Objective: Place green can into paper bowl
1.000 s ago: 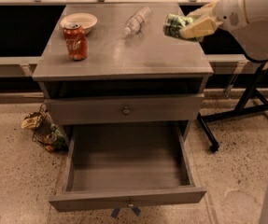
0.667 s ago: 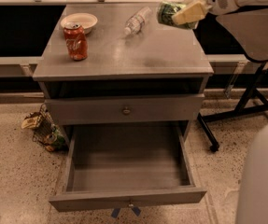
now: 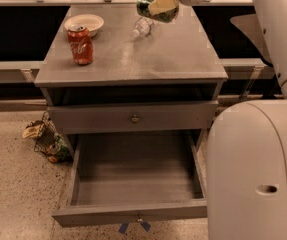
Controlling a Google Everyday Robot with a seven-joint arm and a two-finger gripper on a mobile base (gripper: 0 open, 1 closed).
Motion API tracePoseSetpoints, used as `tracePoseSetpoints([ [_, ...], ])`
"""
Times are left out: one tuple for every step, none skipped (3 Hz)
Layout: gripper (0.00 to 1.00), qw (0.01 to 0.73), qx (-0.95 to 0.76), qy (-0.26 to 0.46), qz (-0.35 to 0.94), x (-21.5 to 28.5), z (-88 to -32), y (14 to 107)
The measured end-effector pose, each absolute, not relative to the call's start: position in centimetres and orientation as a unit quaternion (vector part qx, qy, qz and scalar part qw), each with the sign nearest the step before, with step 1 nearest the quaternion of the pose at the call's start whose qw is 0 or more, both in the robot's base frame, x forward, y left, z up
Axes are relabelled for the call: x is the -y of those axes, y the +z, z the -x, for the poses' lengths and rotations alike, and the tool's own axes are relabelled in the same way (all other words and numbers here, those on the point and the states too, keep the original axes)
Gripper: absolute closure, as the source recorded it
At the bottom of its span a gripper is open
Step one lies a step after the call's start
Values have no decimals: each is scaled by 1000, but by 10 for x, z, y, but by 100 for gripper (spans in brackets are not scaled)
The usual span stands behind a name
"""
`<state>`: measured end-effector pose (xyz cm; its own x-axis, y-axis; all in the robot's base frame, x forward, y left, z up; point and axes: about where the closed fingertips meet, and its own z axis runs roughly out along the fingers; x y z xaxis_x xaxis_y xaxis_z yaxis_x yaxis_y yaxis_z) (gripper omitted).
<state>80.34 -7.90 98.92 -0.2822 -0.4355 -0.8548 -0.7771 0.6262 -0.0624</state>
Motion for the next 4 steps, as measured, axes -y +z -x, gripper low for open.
tracePoseSetpoints([
  [100, 455, -778, 188, 390, 78, -804, 989],
  [100, 474, -780, 184, 364, 76, -816, 992],
  [100, 495, -786, 194, 315, 43, -838, 980],
  [100, 517, -779, 223, 277, -6, -854, 966],
])
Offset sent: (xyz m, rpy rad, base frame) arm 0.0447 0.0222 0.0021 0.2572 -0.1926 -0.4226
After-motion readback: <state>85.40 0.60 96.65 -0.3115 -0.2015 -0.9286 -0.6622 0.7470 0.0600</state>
